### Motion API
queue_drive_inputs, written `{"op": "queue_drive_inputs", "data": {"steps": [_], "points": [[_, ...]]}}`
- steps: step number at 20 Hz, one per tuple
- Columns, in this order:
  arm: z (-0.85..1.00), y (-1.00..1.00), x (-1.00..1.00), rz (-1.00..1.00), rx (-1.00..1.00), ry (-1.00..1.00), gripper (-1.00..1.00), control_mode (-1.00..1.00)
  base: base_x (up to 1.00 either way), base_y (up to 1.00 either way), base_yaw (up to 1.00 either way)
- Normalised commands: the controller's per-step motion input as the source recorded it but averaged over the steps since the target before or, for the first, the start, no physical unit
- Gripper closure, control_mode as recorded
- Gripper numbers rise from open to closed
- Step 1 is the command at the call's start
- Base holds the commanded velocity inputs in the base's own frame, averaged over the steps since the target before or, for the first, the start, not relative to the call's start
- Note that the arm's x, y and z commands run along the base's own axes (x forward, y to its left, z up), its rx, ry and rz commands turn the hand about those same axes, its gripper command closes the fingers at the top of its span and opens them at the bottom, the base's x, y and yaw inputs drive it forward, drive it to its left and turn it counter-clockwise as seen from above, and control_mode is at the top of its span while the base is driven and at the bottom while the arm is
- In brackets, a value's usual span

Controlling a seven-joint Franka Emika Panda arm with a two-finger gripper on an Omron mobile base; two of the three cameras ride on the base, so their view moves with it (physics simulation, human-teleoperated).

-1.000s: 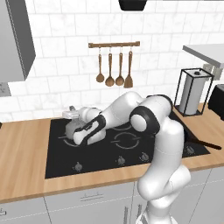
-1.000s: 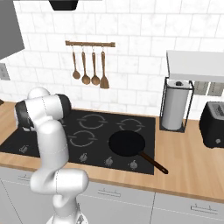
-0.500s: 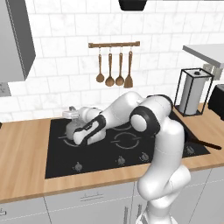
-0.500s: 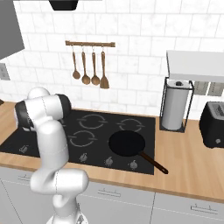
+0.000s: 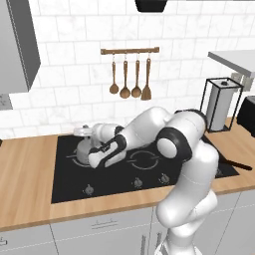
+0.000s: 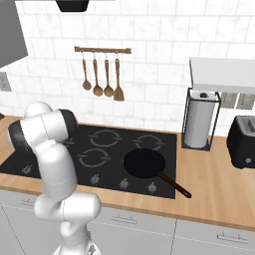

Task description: Pick the kettle from the counter and place it on a stove burner. Then turn the burner on.

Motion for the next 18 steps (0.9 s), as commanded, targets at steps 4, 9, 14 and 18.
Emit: {"op": "queue_drive_inputs", "data": {"steps": [4, 9, 14, 18], "points": [[0.3, -0.28, 0.0, 0.0, -0.03, 0.3, -1.0, -1.0, 0.0, 0.0, 0.0], [0.4, -0.32, 0.0, 0.0, -0.06, 0.26, -1.0, -1.0, 0.0, 0.0, 0.0], [0.44, -0.31, 0.0, 0.0, -0.1, 0.25, -1.0, -1.0, 0.0, 0.0, 0.0], [0.18, -0.37, 0.0, 0.0, -0.11, 0.24, -1.0, -1.0, 0.0, 0.0, 0.0]]}}
